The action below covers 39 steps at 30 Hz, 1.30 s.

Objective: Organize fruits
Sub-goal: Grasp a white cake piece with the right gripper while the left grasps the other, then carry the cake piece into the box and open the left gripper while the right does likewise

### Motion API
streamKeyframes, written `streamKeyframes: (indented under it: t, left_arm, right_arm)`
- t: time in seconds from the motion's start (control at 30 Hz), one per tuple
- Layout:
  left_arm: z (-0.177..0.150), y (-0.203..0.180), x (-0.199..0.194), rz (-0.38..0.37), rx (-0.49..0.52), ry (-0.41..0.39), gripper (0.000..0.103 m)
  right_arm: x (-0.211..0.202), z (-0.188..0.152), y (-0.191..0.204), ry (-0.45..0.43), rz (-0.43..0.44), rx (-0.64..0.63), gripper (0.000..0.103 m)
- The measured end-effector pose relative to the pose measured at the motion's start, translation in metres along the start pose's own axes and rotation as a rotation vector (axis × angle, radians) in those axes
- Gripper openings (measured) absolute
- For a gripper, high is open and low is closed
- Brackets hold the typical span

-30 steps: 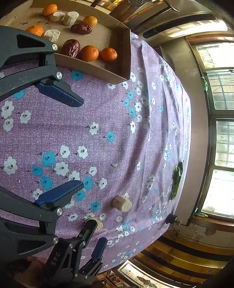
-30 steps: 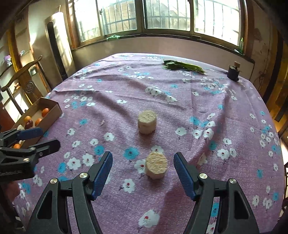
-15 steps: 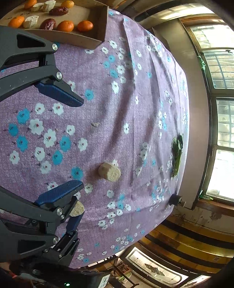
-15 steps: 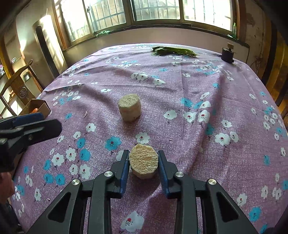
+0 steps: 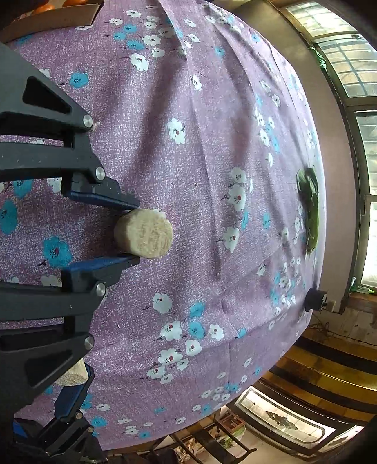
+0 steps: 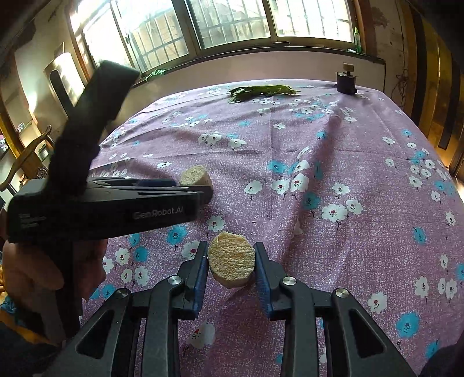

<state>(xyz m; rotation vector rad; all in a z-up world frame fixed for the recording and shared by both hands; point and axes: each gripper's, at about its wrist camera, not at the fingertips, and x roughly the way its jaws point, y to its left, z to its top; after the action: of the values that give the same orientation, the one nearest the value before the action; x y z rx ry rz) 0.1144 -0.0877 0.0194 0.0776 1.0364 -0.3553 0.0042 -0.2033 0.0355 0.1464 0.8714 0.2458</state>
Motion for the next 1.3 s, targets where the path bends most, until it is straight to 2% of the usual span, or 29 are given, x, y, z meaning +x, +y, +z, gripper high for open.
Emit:
streamKeyframes:
  t: [0.1, 0.2, 0.4, 0.73, 0.97, 1.3]
  left_arm:
    - [-0.005, 0.007, -0.006, -0.013, -0.014, -0.003, 0.029]
    - [-0.015, 0.013, -0.027, 0.014, -0.023, -0.043, 0.029]
    - [-0.050, 0.035, -0.083, 0.117, -0.056, -0.119, 0.030]
    - [-0.110, 0.079, -0.141, 0.240, -0.133, -0.166, 0.030]
    - [-0.133, 0.109, -0.163, 0.301, -0.182, -0.185, 0.030]
    - [-0.157, 0.146, -0.182, 0.343, -0.256, -0.201, 0.030]
  right_arm:
    - [-0.002, 0.000, 0.000, -0.003, 0.007, -0.002, 0.033]
    - [-0.006, -0.001, 0.004, -0.011, 0.010, -0.003, 0.033]
    - [-0.011, -0.008, 0.030, -0.014, 0.025, -0.036, 0.033]
    - [-0.001, -0.019, 0.100, 0.012, 0.131, -0.131, 0.033]
    - [0.006, -0.018, 0.143, 0.029, 0.183, -0.196, 0.033]
    - [0.016, -0.021, 0.194, 0.052, 0.226, -0.273, 0.033]
